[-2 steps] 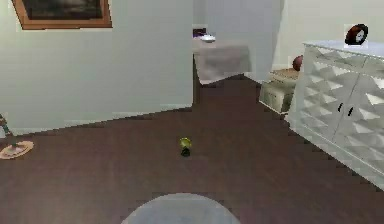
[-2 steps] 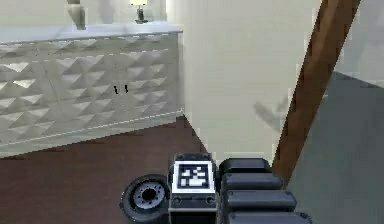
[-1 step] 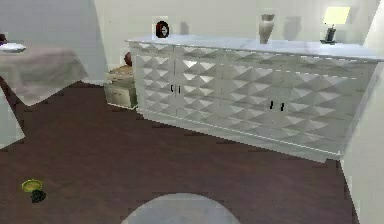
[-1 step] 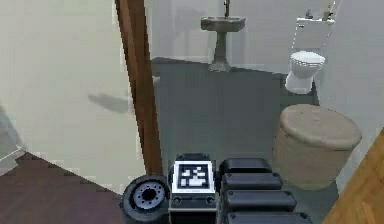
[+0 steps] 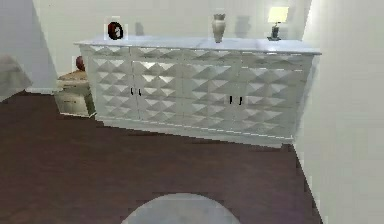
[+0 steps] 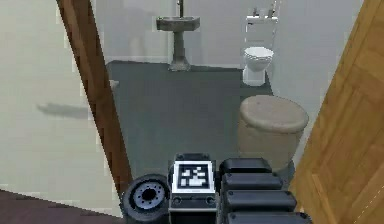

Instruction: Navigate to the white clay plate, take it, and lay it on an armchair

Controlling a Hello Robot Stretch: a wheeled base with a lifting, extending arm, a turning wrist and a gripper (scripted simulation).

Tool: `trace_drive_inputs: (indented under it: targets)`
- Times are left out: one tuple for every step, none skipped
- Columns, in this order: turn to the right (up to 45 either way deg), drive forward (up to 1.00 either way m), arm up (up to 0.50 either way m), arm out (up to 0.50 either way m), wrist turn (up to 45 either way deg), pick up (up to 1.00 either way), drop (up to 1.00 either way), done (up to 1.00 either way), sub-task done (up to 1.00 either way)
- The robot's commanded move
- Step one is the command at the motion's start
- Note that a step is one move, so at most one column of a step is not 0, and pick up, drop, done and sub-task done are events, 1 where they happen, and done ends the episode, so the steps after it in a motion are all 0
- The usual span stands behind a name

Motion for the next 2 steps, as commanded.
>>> trace_drive_inputs:
  targets:
    - [0.0,0.05,0.00,0.00,0.0,0.00,0.00,0.00,0.00]
    - [-45.0,0.00,0.00,0.00,0.0,0.00,0.00,0.00,0.00]
